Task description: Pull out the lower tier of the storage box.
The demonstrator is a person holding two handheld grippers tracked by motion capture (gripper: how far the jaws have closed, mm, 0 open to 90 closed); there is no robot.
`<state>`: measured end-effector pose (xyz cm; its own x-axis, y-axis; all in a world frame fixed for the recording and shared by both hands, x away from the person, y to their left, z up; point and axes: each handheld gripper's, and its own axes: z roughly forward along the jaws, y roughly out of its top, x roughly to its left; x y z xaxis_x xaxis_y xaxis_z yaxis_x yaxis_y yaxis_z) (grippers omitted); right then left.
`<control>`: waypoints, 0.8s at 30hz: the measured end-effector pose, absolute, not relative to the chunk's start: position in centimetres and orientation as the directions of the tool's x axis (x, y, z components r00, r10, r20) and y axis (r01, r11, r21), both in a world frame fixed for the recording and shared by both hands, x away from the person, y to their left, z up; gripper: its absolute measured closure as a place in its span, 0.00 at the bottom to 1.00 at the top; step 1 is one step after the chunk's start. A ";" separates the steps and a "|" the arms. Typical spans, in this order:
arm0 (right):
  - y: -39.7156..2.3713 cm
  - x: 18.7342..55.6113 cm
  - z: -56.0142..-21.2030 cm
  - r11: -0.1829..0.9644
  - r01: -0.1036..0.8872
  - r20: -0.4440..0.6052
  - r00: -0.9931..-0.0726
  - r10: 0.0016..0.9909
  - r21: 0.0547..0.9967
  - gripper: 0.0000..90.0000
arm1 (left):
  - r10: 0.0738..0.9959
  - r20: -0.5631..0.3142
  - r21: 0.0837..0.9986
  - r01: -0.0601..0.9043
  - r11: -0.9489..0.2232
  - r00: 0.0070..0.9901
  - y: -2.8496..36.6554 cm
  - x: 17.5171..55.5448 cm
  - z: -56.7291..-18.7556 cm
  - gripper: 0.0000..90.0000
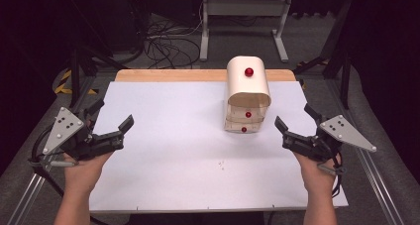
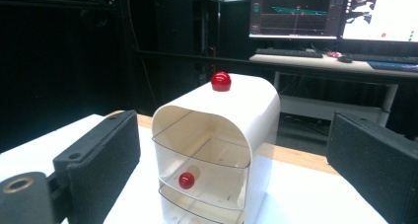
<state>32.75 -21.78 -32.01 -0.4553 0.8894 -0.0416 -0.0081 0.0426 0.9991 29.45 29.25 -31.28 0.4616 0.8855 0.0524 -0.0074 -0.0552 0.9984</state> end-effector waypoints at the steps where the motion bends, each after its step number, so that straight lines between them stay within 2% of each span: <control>1: -21.7 32.8 -32.1 0.046 -0.009 -0.045 -0.449 0.892 0.999 0.08 | 0.886 0.053 0.998 -0.006 -0.056 0.461 29.3 29.5 -31.3 0.06; 11: -20.3 33.3 -32.7 0.067 0.024 -0.054 -0.356 0.933 0.997 0.10 | 0.885 0.051 0.998 0.002 -0.058 0.462 29.1 29.7 -31.4 0.06; 18: -19.6 33.3 -33.1 0.066 0.014 -0.057 -0.351 0.934 0.998 0.25 | 0.887 0.047 0.998 0.003 -0.055 0.459 29.2 29.7 -31.4 0.06; 24: -19.4 33.2 -33.2 0.041 0.021 -0.032 -0.343 0.939 0.999 0.31 | 0.889 0.047 0.998 0.009 -0.057 0.455 29.3 29.6 -31.4 0.06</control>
